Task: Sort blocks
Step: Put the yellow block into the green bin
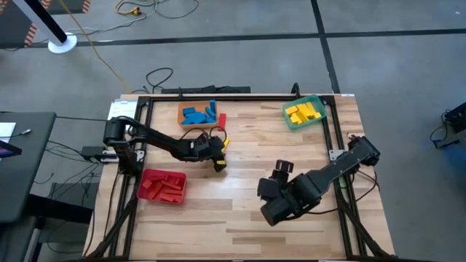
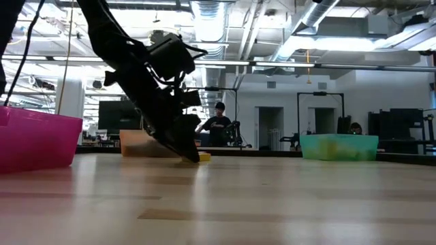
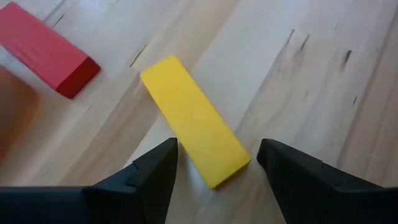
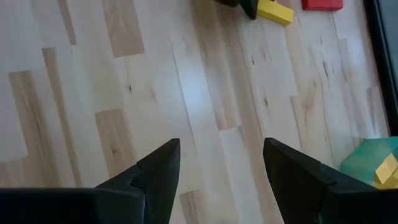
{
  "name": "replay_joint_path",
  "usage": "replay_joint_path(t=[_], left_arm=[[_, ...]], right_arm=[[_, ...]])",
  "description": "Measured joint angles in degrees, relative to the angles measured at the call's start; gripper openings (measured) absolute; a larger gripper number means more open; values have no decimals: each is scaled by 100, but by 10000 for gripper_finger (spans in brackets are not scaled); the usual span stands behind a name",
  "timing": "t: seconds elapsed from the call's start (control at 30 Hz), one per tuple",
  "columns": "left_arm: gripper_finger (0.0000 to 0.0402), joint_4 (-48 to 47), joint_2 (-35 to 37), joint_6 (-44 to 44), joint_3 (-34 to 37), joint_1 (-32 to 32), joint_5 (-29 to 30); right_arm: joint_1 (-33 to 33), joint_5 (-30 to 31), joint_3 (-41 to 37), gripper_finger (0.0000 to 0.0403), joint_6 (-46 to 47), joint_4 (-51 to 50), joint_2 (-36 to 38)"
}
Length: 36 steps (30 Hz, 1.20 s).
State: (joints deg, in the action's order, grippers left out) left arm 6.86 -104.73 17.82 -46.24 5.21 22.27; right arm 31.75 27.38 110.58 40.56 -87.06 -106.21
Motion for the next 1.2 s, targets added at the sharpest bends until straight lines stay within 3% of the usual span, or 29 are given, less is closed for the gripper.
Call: replay_joint_path(t=[0.4,0.63,0.83,1.2], left_arm=[[100,77,92,-518,11,15,-287],[112,-21,236,-927,21,-206,-563],[106,-350,809,-1278,48,-577,-1108],[104,-740,2143,-1658,31,-1409,-991]], right_arm=[[156,155,-646,243,302,171,2],[11,434,-1251,243,69,541,2],[-333,609,-1728,243,-578,1283,7],[-1051,575,-2096,243,-2381,3459,11]])
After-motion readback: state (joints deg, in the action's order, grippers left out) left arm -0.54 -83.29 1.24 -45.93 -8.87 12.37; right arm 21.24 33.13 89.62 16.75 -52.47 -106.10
